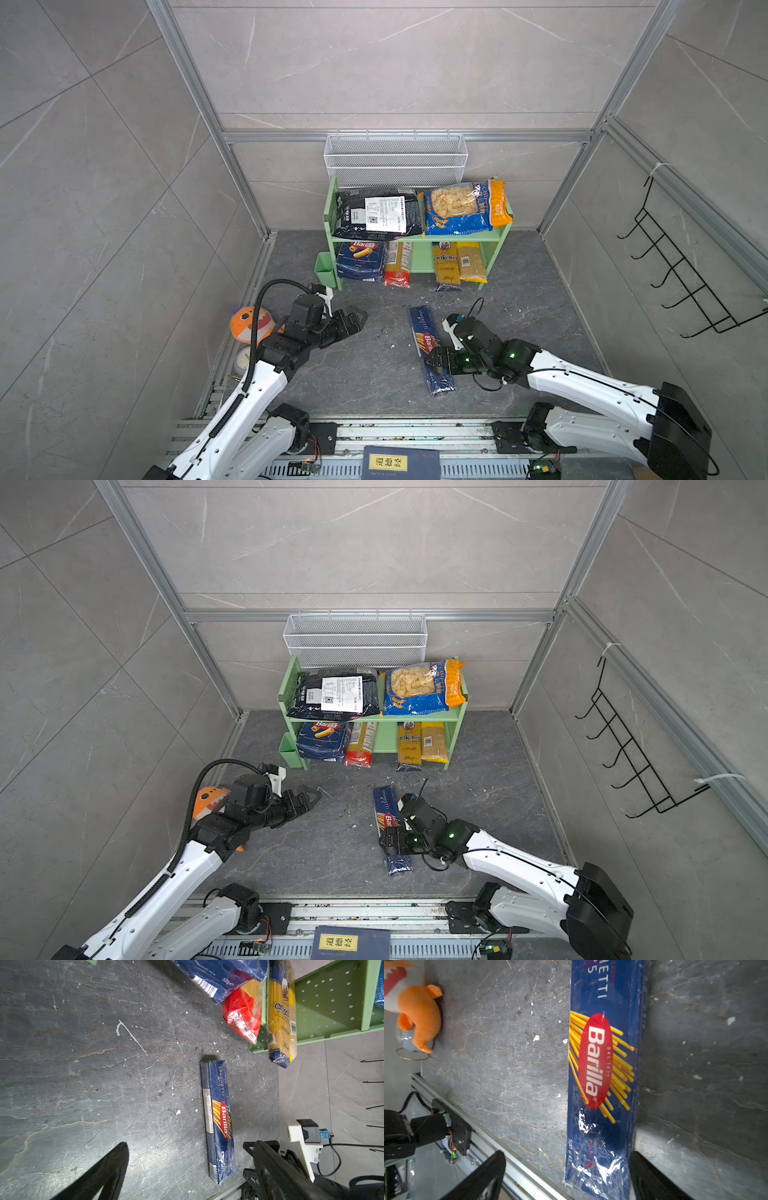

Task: Place and organize the pasta boxes and bags onto the shelf
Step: 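Move the right gripper down to the blue Barilla spaghetti box on the table, then grasp the end of the blue Barilla box nearest the robot with the right gripper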

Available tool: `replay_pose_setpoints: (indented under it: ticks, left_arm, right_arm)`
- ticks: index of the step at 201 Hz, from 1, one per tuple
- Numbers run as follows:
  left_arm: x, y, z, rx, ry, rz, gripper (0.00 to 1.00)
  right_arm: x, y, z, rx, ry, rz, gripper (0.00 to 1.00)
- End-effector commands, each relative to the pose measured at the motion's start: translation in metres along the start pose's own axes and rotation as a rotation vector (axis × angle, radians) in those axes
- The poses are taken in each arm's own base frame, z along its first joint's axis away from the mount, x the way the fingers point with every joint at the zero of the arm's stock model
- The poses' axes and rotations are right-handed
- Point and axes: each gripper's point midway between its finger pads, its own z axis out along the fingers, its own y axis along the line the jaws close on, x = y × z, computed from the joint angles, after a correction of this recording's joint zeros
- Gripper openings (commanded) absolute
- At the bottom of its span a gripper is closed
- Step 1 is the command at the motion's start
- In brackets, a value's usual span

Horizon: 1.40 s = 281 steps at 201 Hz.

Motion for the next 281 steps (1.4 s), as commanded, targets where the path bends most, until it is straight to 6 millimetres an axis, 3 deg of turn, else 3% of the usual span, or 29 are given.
replay_pose_setpoints:
  ticks: [1, 111, 152, 181, 191, 209, 217, 240, 281]
  left_arm:
    - [-0.005, -0.003, -0.003, 0.015, -0.037, 0.003, 0.95]
    - [0.004, 0.005, 0.001, 0.011, -0.029, 0.001, 0.95]
    - [0.006, 0.007, -0.006, 0.011, -0.038, 0.002, 0.95]
    - [0.007, 0.007, -0.012, 0.011, -0.048, 0.007, 0.95]
    - [0.007, 0.008, -0.012, 0.011, -0.052, 0.005, 0.95]
    - [0.007, 0.007, -0.013, 0.015, -0.054, 0.003, 0.95]
    - [0.007, 0.007, -0.013, 0.013, -0.052, 0.001, 0.95]
    - [0.006, 0.006, -0.015, 0.017, -0.06, 0.001, 0.95]
    - [0.004, 0.005, -0.017, 0.014, -0.067, 0.003, 0.95]
  right_arm:
    - [0.013, -0.019, 0.011, 0.111, 0.024, -0.033, 0.94]
    - [0.058, -0.033, 0.04, 0.418, 0.055, -0.174, 0.93]
    - [0.062, -0.043, 0.048, 0.473, 0.035, -0.167, 0.85]
    - [0.062, -0.046, 0.047, 0.468, 0.015, -0.163, 0.84]
    - [0.06, -0.047, 0.046, 0.473, 0.007, -0.163, 0.78]
    - [0.06, -0.048, 0.044, 0.475, 0.004, -0.163, 0.49]
    - [0.06, -0.047, 0.043, 0.468, 0.003, -0.16, 0.42]
    - [0.06, -0.037, 0.037, 0.387, -0.009, -0.147, 0.36]
    - [0.046, -0.005, 0.01, 0.199, -0.086, -0.122, 0.35]
